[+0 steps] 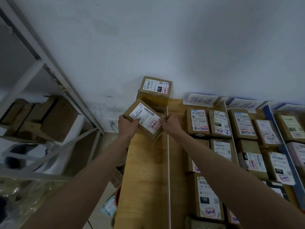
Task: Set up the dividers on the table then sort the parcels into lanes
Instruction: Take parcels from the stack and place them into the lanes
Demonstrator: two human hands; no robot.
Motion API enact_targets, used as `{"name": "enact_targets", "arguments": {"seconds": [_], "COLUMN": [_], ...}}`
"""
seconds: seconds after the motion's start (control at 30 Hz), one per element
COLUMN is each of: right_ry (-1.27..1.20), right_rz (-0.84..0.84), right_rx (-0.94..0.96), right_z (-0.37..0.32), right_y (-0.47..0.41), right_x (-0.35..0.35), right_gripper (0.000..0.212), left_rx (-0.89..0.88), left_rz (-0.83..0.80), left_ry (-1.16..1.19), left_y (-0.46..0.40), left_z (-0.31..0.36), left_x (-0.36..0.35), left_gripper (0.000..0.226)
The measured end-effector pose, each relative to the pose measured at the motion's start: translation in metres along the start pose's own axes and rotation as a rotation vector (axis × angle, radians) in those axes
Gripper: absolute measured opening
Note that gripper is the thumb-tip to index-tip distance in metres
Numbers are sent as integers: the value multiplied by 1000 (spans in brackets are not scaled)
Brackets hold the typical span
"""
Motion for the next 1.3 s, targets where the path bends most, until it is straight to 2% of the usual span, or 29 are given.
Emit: {"name": "enact_targets", "arguments": {"seconds": [0.1, 0.17, 0.27, 0.4, 0.47, 0.6, 0.67, 0.77, 1.03, 1.3], "right_ry": [100, 176, 202, 84, 30, 69, 100, 121, 52, 30], "right_rz": [-158, -224, -220, -235, -181, -59, -21, 41, 255, 374], "right_rx": [42, 54, 79, 21, -6, -38, -51, -92, -182, -298], "right_z": [-12, -24, -46, -53, -51, -42, -31, -9, 60, 137], "right_y": [16, 29, 49, 77, 89, 122, 136, 160, 239, 317], "right_x": [-7, -8, 3, 18, 31, 66, 84, 116, 197, 242], "right_gripper": [44, 40, 41, 43, 45, 44, 45, 47, 46, 51], "left_rx": [-71, -113, -183, -257, -293, -563, -658, -753, -983, -1042], "left_rz": [-13, -24, -49, -95, -106, -106, -79, -17, -79, -185], "left_ry": [-18, -33, -88, -222, -322, -672, -888, -1084, -1241, -1302], "left_y": [15, 25, 49, 78, 96, 141, 158, 184, 264, 326], "left_z": [17, 32, 60, 82, 87, 88, 79, 71, 52, 7], "left_x": [10, 18, 24, 22, 16, -5, -17, -37, -110, -178], "left_gripper": [48, 50, 52, 61, 66, 50, 48, 51, 47, 56]}}
Point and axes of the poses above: each hand's wrist, its own y-axis away from the middle knuckle, its own x-axis out of the back of the hand, z = x × y, the point moved 9 cm from there along -y, towards the middle knuckle, and after that the axes turned 10 degrees about x, right-handed, at the moved point
